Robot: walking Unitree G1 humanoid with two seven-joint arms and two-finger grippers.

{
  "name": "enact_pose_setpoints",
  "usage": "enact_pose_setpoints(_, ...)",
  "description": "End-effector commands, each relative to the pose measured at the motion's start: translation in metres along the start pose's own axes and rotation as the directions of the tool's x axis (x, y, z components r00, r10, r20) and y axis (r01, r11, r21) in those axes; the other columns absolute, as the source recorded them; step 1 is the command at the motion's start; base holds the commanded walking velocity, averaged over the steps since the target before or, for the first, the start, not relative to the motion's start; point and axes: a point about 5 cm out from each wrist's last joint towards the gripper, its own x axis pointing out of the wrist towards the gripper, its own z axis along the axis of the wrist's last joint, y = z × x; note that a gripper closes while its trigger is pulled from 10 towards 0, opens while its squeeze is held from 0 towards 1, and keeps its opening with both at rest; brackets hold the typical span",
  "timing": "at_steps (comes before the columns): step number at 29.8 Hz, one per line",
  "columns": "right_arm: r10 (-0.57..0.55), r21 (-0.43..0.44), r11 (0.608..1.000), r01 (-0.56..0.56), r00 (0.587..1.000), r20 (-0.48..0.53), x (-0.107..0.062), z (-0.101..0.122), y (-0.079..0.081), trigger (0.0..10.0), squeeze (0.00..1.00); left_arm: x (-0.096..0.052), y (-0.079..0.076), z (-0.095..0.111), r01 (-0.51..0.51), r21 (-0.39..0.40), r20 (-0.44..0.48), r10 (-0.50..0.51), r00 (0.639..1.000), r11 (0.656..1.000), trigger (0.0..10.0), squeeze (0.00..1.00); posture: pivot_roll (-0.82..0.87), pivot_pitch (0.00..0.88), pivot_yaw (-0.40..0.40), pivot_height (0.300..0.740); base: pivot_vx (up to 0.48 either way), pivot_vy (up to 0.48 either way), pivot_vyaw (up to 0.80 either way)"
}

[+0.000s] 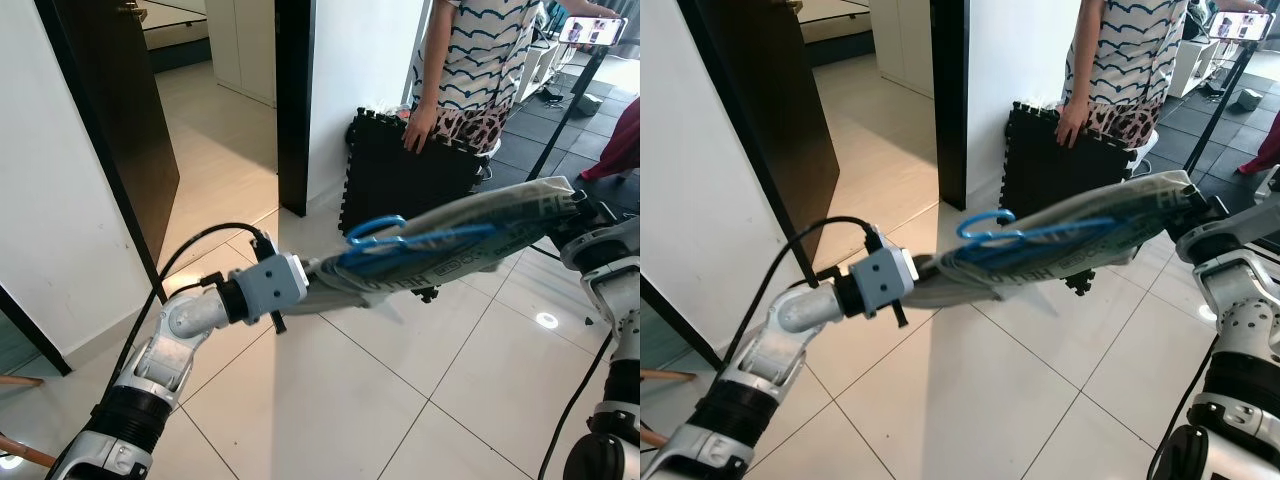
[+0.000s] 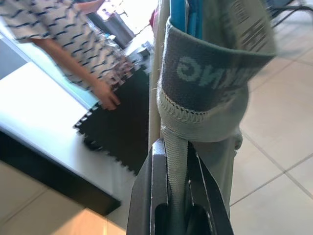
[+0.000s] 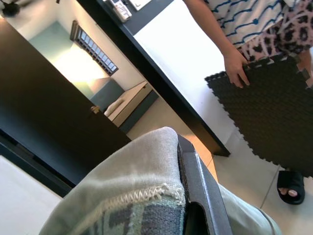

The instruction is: Hang hanger

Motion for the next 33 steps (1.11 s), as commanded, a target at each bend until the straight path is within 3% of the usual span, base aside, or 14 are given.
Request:
enact_pose_setpoints(1, 0.014, 0.005, 1.000, -0.014, 1.000, -0.016, -0.002, -0.004, 0.001, 10.0, 0.00, -0.003, 0.010, -0.002, -0.034, 0.048, -0.017, 0.035, 0.999, 0.998, 10.0, 0.00, -0.03, 0.070, -0.058, 0.740, 0.000, 0.000, 0.00)
enact_pose_setpoints(9, 0.010, 0.001, 1.000, -0.010, 0.999, -0.035, -0.004, -0.008, 0.000, 10.0, 0.00, -0.003, 0.019, -0.002, -0.064, 0.056, -0.014, 0.065, 0.998, 0.996, 10.0, 0.00, -0.03, 0.071, -0.058, 0.740, 0.000, 0.000, 0.00)
enact_pose_setpoints(17, 0.038, 0.018, 0.999, -0.037, 0.996, -0.080, -0.002, -0.025, 0.010, 10.0, 0.00, 0.001, 0.009, -0.002, -0.057, 0.038, -0.012, 0.057, 0.998, 0.998, 10.0, 0.00, -0.03, 0.070, -0.058, 0.740, 0.000, 0.000, 0.00)
enact_pose_setpoints(20, 0.100, 0.050, 0.994, -0.095, 0.987, -0.127, 0.002, -0.047, 0.028, 10.0, 0.00, 0.012, -0.006, 0.005, -0.060, -0.001, 0.020, 0.060, 0.998, 0.998, 10.0, 0.00, -0.03, 0.069, -0.058, 0.740, 0.000, 0.000, 0.00)
enact_pose_setpoints(24, 0.118, 0.056, 0.992, -0.111, 0.984, -0.134, 0.004, -0.051, 0.033, 10.0, 0.00, 0.016, -0.012, 0.008, -0.048, -0.015, 0.040, 0.048, 0.998, 0.999, 10.0, 0.00, -0.03, 0.073, -0.061, 0.740, 0.000, 0.000, 0.00)
enact_pose_setpoints(25, 0.138, 0.052, 0.990, -0.131, 0.979, -0.150, 0.007, -0.057, 0.039, 10.0, 0.00, 0.019, -0.031, 0.014, 0.032, -0.027, 0.081, -0.030, 0.996, 0.999, 10.0, 0.00, -0.03, 0.069, -0.067, 0.740, 0.000, 0.000, 0.00)
enact_pose_setpoints(26, 0.138, 0.052, 0.990, -0.131, 0.979, -0.150, 0.007, -0.057, 0.039, 10.0, 0.00, 0.019, -0.031, 0.014, 0.032, -0.027, 0.081, -0.030, 0.996, 0.999, 10.0, 0.00, -0.03, 0.069, -0.067, 0.740, 0.000, 0.000, 0.00)
enact_pose_setpoints(27, 0.147, 0.042, 0.989, -0.142, 0.976, -0.162, 0.009, -0.059, 0.042, 10.0, 0.00, 0.019, -0.043, 0.016, 0.092, -0.033, 0.099, -0.089, 0.991, 0.995, 10.0, 0.00, -0.04, 0.069, -0.069, 0.740, 0.000, 0.000, 0.00)
enact_pose_setpoints(33, 0.143, 0.009, 0.990, -0.144, 0.973, -0.184, 0.008, -0.059, 0.042, 10.0, 0.00, 0.015, -0.050, 0.013, 0.150, -0.039, 0.090, -0.146, 0.985, 0.988, 10.0, 0.00, -0.04, 0.068, -0.064, 0.740, 0.000, 0.000, 0.00)
